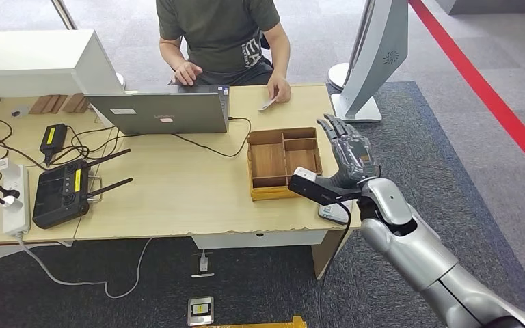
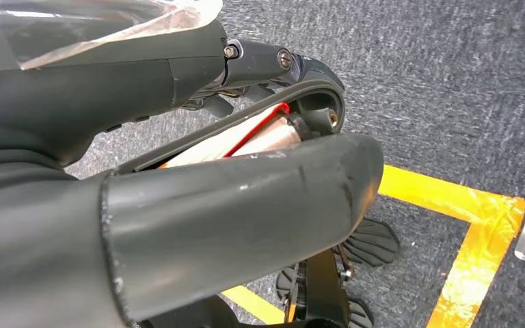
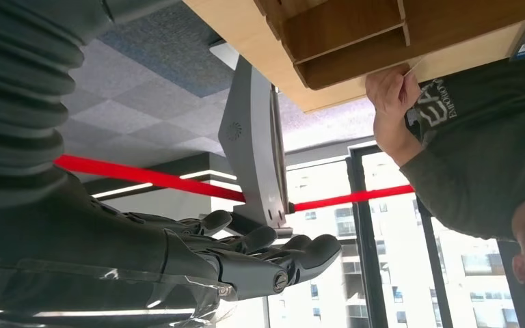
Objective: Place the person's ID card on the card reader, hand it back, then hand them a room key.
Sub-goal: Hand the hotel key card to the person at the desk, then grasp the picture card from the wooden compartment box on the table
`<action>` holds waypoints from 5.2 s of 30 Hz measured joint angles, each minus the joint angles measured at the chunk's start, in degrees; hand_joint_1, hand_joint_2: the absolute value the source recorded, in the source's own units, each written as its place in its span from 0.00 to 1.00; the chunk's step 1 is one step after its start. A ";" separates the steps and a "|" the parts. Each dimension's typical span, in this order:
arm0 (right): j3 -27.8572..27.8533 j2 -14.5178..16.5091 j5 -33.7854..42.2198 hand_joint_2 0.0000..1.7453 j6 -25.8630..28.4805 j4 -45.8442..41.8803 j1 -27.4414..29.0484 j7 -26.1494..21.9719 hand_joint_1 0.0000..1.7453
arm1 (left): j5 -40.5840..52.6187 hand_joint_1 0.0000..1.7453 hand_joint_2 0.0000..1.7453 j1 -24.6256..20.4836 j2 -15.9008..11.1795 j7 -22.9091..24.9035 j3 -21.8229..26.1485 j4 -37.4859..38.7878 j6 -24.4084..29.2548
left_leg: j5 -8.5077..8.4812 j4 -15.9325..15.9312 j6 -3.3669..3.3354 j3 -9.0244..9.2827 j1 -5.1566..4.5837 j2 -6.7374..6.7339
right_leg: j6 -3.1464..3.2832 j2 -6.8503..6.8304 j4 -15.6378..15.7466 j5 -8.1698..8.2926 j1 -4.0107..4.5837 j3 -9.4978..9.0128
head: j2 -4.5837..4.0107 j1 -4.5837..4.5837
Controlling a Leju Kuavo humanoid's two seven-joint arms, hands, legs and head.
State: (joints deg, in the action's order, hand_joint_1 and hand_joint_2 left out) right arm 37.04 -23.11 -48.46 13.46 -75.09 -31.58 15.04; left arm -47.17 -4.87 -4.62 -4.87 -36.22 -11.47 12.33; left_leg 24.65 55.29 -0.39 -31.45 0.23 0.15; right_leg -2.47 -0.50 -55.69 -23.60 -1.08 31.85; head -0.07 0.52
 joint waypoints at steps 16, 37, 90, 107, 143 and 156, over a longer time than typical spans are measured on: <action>4.96 1.76 6.08 1.00 1.92 7.40 -1.04 -0.31 0.00 | -1.33 0.00 0.00 -0.09 -0.15 -0.50 -0.02 0.00 0.10 | 0.00 0.00 0.00 -0.01 0.00 0.01 | 0.00 -0.01 0.00 0.00 0.00 0.00 | 0.00 0.01; 8.80 4.41 9.61 1.00 5.97 16.81 -1.13 -2.74 0.00 | -1.87 0.00 0.00 -0.11 -0.45 -0.50 -0.64 0.00 -0.14 | 0.00 0.00 0.00 0.00 0.00 0.00 | 0.00 -0.01 0.00 0.00 0.01 0.00 | 0.00 0.01; 10.67 8.88 8.26 1.00 8.99 29.02 -3.56 -5.75 0.00 | -4.15 0.00 0.00 -0.12 -0.43 0.07 -1.69 0.00 0.88 | -0.01 0.00 0.01 0.01 0.00 0.00 | 0.00 -0.01 0.00 0.00 0.00 0.00 | 0.00 0.01; 10.78 8.54 7.85 1.00 10.52 30.28 -4.44 -5.24 0.72 | -4.74 0.00 0.00 -0.12 -0.44 0.04 -2.62 0.00 0.89 | -0.01 0.00 0.01 0.01 0.00 0.00 | 0.00 -0.01 0.00 0.00 0.00 0.00 | 0.00 0.01; 10.72 9.87 7.85 1.00 9.56 30.92 -4.92 -6.75 1.00 | -5.44 0.00 0.00 -0.13 -0.43 0.55 -3.53 0.00 1.04 | -0.01 0.00 0.01 0.04 0.00 -0.01 | 0.00 -0.01 0.00 0.00 0.00 0.00 | 0.00 0.01; 10.74 10.67 9.13 1.00 8.73 30.98 -3.71 -7.94 1.00 | -6.09 0.00 0.00 -0.15 -0.43 0.55 -4.32 0.00 1.07 | -0.01 0.00 0.01 0.08 0.00 -0.01 | 0.01 0.00 0.00 0.00 0.01 -0.02 | 0.00 0.01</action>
State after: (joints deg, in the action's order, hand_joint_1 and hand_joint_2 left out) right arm 47.78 -12.45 -39.33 22.19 -44.11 -35.28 7.10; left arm -53.26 -5.02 -5.05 -4.33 -40.54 -11.47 13.40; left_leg 24.64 55.29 -0.39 -31.37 0.22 0.14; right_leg -2.46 -0.50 -55.69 -23.60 -1.07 31.83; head -0.07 0.52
